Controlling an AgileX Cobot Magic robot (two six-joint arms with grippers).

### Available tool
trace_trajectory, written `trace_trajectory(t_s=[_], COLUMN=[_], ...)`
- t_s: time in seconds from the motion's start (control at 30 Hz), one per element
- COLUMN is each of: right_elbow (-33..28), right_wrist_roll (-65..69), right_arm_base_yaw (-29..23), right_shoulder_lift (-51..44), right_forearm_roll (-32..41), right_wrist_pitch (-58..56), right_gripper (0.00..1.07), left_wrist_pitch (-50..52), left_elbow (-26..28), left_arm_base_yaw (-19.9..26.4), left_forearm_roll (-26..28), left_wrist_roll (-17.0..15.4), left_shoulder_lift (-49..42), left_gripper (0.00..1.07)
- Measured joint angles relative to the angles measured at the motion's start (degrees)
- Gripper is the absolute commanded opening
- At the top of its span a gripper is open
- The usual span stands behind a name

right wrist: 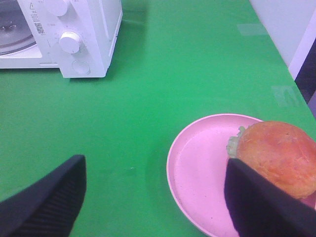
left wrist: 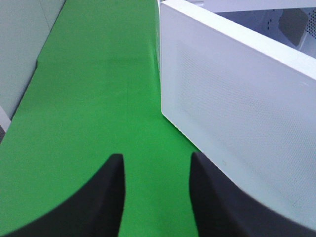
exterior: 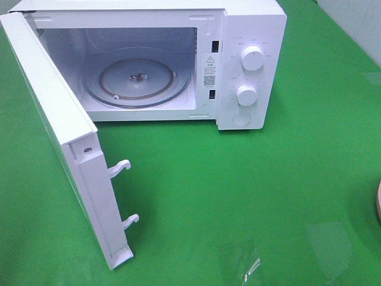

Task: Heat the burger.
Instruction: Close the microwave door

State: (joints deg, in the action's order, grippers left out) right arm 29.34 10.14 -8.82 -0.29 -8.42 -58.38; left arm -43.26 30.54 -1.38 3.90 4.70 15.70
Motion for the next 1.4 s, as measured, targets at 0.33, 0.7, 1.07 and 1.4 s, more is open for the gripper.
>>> trace_trajectory(t_s=[0.33, 0.7, 1.07, 1.4], right_elbow=[0.0, 0.0, 0.0, 0.0], right_wrist_roll=[0.0, 0.0, 0.0, 0.0], right_arm_base_yaw=[0.0, 0.0, 0.0, 0.0], right_shoulder_lift=[0.0, 0.0, 0.0, 0.0], right_forearm_roll=[0.0, 0.0, 0.0, 0.0], right_wrist_pitch=[0.0, 0.0, 0.0, 0.0], right_gripper=[0.76, 0.76, 0.76, 0.76], left_wrist_pitch=[12.9, 37.3, 62.1, 77.0], left_elbow=[0.0, -5.4, -12.3, -14.8], left_arm_base_yaw=[0.0, 0.0, 0.0, 0.0], left_forearm_roll=[0.0, -1.9, -1.9, -5.9], left_wrist_roll=[0.0, 0.1, 0.1, -2.3], left_shoulder_lift=[12.4, 25.1, 37.9, 51.1], left_gripper=[0.0, 0.0, 0.0, 0.0])
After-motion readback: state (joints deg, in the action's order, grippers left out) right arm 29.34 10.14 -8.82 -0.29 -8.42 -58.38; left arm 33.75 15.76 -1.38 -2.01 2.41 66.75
